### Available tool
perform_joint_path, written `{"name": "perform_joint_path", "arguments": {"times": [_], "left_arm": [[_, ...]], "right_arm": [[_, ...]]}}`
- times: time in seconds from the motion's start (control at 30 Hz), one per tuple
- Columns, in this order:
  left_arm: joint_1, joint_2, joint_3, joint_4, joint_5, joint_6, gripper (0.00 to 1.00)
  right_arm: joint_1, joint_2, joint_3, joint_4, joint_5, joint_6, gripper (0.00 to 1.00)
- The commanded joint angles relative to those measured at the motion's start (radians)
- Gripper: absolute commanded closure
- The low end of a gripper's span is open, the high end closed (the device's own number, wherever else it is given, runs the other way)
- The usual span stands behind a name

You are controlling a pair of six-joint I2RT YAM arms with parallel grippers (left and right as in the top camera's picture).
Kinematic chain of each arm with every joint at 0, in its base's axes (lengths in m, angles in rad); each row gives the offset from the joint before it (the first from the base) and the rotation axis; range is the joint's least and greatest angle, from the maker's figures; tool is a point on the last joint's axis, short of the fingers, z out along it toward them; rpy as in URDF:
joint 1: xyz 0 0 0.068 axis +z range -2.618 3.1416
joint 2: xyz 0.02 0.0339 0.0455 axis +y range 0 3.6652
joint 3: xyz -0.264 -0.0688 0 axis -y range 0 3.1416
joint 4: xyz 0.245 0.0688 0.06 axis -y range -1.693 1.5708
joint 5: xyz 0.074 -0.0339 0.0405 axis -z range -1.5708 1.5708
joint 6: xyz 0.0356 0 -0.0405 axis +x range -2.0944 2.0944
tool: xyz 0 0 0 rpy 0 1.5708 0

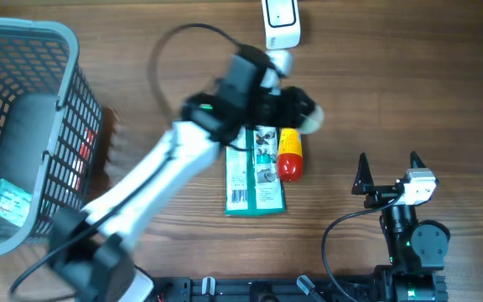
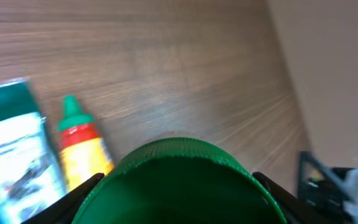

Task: Scan the item barcode
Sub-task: 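Carry the green-lidded jar out and set it beside the sauce bottle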

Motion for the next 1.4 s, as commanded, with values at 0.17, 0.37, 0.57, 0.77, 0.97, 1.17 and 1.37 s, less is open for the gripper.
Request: {"name": "perform_joint_path", "arguments": {"times": [0.17,0.37,0.57,0.77,0.97,1.17,1.37], "left_arm": [[-0.175,0.283,0.015,0.174,-0.162,0.017,0.33],[-0.188,0.337,0.015,0.097,-0.316,0.017,0.33],[-0.188,0.337,0.015,-0.044,-0.459,0.018,0.33],[-0.188,0.337,0.015,-0.102,-0.534,0.018,0.30],[-0.193,0.298,0.016,-0.090,-0.533,0.018,0.00],[-0.192,0.139,0.017,-0.078,-0.533,0.022,0.00],[-0.191,-0.117,0.017,-0.044,-0.798,0.055,0.00]], "right_arm": [[0.005,0.001,0.000,0.002,0.002,-0.010,0.00],[0.005,0.001,0.000,0.002,0.002,-0.010,0.00],[0.005,0.001,0.000,0.002,0.003,-0.010,0.00],[0.005,0.001,0.000,0.002,0.002,-0.010,0.00],[0.005,0.001,0.000,0.002,0.003,-0.010,0.00],[0.005,0.001,0.000,0.002,0.003,-0.010,0.00],[0.005,0.001,0.000,0.002,0.002,-0.010,0.00]]}}
